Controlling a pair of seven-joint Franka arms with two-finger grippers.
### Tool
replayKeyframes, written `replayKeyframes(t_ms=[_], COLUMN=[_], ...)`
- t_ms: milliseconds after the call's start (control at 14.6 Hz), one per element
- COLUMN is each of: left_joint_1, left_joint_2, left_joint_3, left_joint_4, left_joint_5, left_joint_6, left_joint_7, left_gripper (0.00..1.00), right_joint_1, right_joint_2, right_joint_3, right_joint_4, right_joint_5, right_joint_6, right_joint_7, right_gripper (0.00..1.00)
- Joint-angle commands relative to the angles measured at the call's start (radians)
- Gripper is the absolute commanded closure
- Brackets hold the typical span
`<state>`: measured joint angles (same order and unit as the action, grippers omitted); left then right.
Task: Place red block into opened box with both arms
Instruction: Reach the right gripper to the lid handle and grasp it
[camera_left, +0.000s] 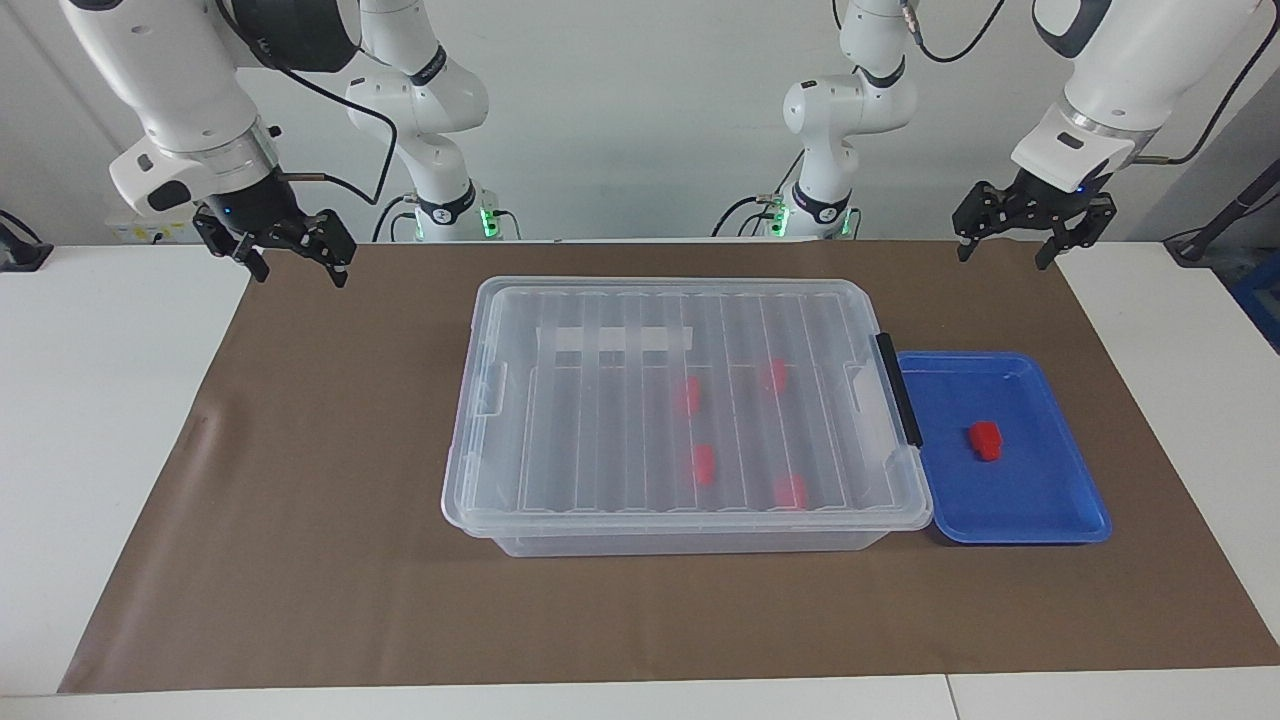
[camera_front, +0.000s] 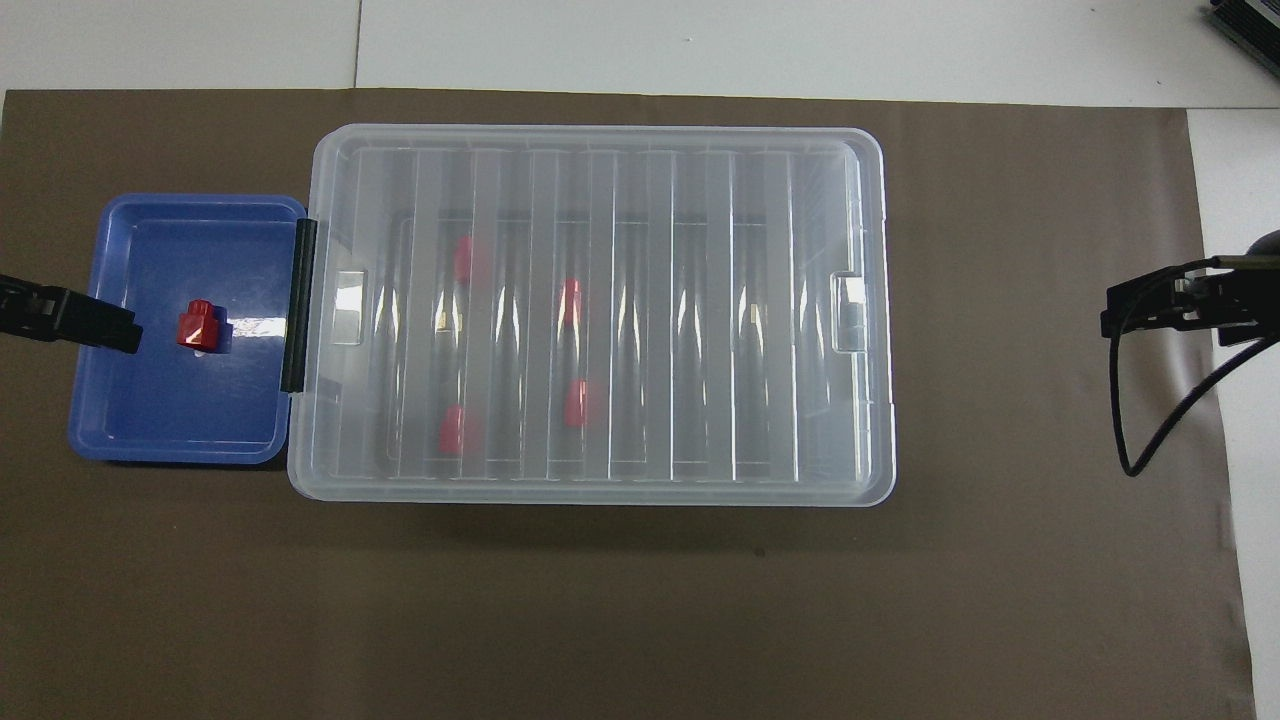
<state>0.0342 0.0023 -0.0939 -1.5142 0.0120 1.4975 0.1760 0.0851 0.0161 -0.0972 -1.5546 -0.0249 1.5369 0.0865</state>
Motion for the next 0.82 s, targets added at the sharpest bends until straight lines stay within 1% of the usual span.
replayKeyframes(t_ms=[0, 205, 342, 411, 616, 684, 753], left_joint_1=[0.001, 0.001, 0.001, 0.001, 0.012, 0.013, 0.013], left_joint_2=[-0.031, -0.031, -0.031, -0.031, -0.031, -0.033, -0.051], left_joint_3=[0.000, -0.001, -0.001, -0.001, -0.001, -0.001, -0.001], left_joint_4=[-0.041, -0.041, -0.041, -0.041, -0.043, -0.061, -0.095], left_joint_5=[-0.012, -0.012, -0.012, -0.012, -0.012, -0.012, -0.012], left_joint_6=[0.030, 0.030, 0.030, 0.030, 0.046, 0.082, 0.123], left_joint_7=[-0.010, -0.010, -0.010, -0.010, 0.000, -0.003, -0.003], left_gripper=[0.00, 0.00, 0.00, 0.00, 0.00, 0.00, 0.00], right_joint_1=[-0.007, -0.007, -0.005, -0.002, 0.051, 0.088, 0.105], right_joint_2=[0.002, 0.002, -0.002, -0.004, 0.001, 0.013, 0.028], right_joint_3=[0.010, 0.010, 0.010, 0.013, 0.019, 0.019, 0.019], right_joint_4=[0.010, 0.007, -0.011, -0.031, -0.122, -0.136, -0.143], right_joint_5=[-0.006, 0.002, 0.003, 0.003, 0.005, 0.023, 0.045], right_joint_6=[0.002, 0.011, 0.051, 0.080, 0.208, 0.251, 0.291], right_joint_7=[0.004, 0.006, 0.004, 0.004, 0.007, 0.022, 0.035], right_gripper=[0.00, 0.00, 0.00, 0.00, 0.00, 0.00, 0.00])
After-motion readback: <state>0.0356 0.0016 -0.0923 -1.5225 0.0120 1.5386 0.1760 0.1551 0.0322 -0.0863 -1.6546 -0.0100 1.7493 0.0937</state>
